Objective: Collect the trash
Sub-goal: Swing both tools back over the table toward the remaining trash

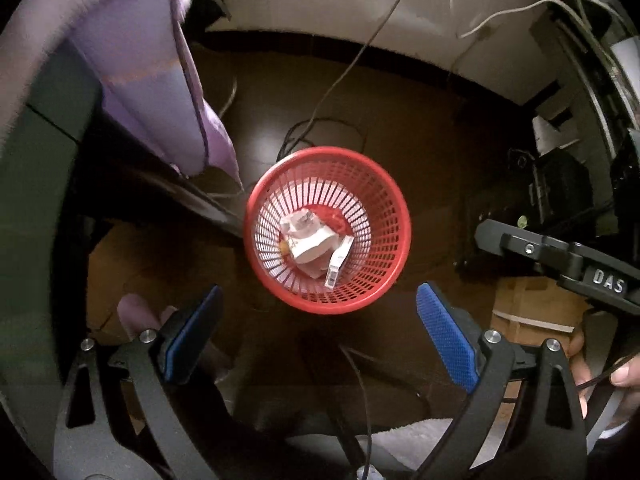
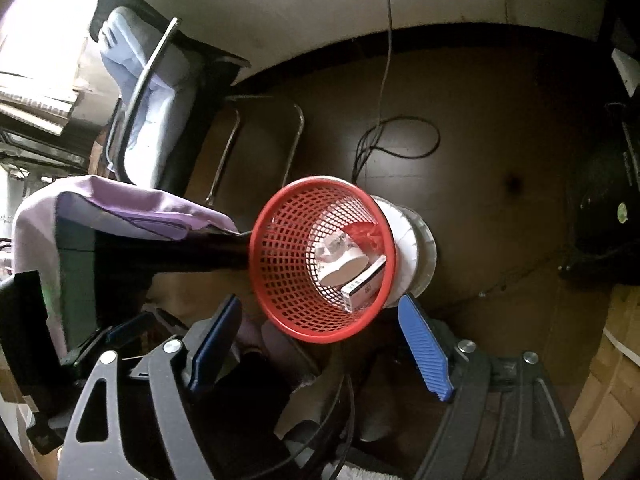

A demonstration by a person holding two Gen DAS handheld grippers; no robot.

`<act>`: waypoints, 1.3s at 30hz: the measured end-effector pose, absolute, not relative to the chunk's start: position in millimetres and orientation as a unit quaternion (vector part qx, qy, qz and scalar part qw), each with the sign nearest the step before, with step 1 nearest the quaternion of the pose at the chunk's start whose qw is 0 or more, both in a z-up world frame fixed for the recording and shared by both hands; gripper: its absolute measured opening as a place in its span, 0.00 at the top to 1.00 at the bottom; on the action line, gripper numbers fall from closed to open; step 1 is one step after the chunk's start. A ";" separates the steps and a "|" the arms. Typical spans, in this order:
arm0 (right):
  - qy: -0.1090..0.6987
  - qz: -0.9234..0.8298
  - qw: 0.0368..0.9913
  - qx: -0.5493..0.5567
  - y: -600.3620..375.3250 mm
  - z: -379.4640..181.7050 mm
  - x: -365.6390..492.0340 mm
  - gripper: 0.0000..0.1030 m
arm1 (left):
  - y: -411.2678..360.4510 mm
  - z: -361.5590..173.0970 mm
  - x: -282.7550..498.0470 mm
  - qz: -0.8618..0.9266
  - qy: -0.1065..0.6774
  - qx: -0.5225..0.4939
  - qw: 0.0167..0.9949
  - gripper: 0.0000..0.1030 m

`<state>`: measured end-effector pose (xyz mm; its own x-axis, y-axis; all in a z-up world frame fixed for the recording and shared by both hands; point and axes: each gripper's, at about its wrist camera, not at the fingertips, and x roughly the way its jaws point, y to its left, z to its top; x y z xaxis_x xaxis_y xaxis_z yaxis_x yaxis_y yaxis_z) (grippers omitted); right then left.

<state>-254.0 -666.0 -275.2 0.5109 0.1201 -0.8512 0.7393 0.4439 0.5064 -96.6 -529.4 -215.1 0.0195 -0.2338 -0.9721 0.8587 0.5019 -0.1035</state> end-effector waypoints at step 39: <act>0.381 -0.055 0.897 0.217 -416.0 -12.4 -97.0 0.15 | -226.1 60.0 -32.6 -0.265 0.382 0.126 0.876 0.07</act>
